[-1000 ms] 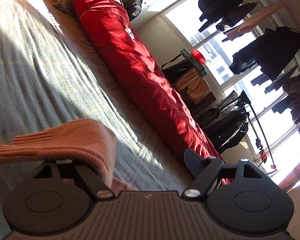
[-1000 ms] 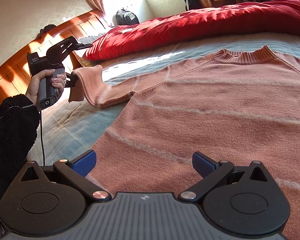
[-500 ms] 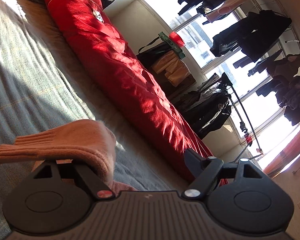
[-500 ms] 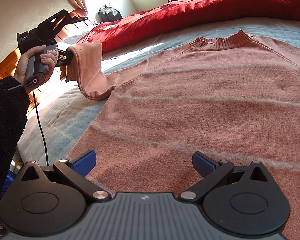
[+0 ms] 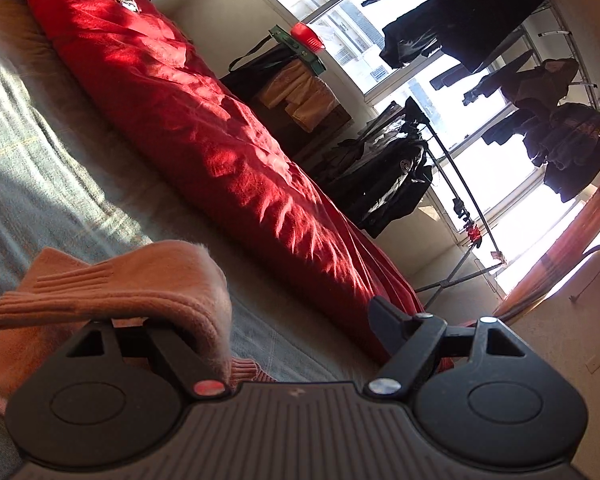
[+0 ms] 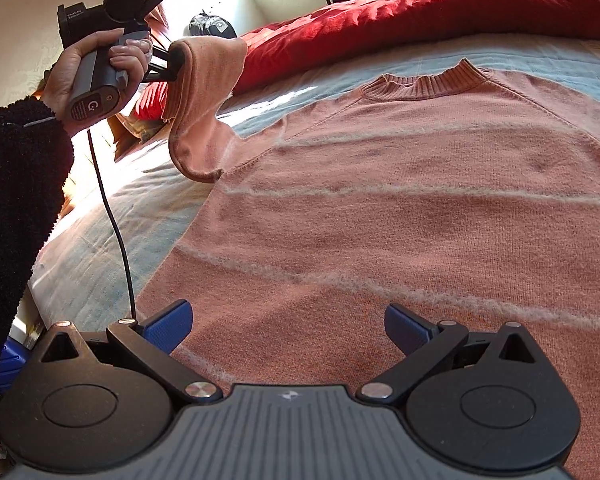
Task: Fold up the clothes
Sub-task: 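Close the left tool on the ribbed sleeve cuff and lift it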
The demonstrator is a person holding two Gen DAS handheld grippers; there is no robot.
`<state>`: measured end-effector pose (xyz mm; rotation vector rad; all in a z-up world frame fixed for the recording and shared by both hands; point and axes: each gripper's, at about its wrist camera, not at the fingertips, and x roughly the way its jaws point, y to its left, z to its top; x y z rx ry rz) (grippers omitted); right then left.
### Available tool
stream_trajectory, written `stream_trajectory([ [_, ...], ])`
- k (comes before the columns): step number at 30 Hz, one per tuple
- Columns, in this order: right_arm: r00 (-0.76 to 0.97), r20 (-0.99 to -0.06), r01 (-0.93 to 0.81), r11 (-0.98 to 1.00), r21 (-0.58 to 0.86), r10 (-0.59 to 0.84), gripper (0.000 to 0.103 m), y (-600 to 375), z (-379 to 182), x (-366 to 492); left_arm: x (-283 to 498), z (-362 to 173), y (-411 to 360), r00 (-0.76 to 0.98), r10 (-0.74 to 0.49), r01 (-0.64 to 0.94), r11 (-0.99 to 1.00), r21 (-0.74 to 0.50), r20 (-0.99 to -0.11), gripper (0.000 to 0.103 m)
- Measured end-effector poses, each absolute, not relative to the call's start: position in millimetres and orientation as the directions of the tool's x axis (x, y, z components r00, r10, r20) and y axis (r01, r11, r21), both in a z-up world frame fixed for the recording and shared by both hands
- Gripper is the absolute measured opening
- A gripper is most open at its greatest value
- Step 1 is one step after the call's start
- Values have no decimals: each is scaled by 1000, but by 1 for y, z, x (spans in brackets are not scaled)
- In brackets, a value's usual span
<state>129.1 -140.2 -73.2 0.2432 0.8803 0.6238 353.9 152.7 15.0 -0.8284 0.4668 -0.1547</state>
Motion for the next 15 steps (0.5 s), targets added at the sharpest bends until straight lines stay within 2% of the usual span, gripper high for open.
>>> stream_trajectory([
  [4,455,-676,-406,811,422,579,103,-141,-79,129,361,15,127,871,-350,-17,679,-734,-344,80],
  [15,472,-671,-387,818,426,573,103,-156,-76,123,370,6,65,821,-445,52,683,-729,-358,80],
])
